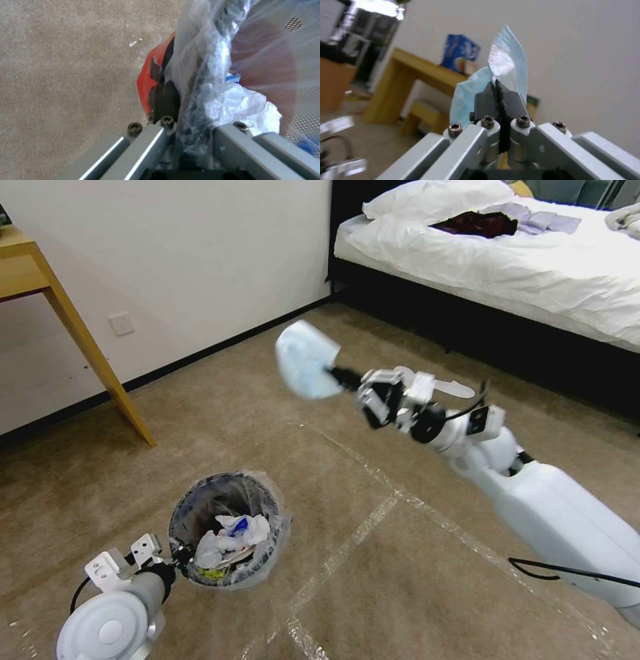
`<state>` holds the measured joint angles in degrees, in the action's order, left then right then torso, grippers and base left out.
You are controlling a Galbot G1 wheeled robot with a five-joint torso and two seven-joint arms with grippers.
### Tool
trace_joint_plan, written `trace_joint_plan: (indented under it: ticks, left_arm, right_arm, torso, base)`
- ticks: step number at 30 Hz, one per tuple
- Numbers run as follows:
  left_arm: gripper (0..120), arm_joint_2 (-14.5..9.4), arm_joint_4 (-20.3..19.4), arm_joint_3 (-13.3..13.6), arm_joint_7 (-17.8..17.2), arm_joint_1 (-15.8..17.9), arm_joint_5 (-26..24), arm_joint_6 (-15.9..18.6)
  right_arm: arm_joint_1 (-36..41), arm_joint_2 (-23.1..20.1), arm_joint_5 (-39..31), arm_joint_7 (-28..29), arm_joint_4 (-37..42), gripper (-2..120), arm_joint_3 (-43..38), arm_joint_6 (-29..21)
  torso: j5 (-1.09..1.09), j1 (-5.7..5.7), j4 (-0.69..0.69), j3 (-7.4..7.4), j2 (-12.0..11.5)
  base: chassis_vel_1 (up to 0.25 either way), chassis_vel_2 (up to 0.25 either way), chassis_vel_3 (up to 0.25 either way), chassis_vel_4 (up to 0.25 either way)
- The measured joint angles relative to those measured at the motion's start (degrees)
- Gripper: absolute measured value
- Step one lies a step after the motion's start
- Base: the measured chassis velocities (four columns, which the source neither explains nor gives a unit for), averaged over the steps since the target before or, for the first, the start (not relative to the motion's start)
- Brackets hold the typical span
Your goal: Pick up the trash bin and place the garbage on the floor into it.
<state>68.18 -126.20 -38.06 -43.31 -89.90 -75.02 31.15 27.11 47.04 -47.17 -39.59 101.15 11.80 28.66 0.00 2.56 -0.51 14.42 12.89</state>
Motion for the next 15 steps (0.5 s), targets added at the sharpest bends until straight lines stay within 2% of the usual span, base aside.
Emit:
trace_joint_plan:
  ticks: [8,15]
  left_arm:
    - [0,0.17,-0.48,-0.02,0.00,-0.26,0.09,-0.02]
    - [0,0.63,-1.04,0.02,0.00,-0.56,0.36,-0.02]
  right_arm:
    - [-2.53,1.47,3.35,-0.90,-1.00,0,8.84,0.68]
    - [-3.67,2.78,5.21,-1.45,-2.67,0,12.70,1.17]
  torso:
    - [0.01,0.00,0.00,0.00,0.00]
    - [0.01,0.00,0.00,0.00,0.00]
  base:
    - [0.000,0.000,0.000,0.000]
    - [0.000,0.000,0.000,0.000]
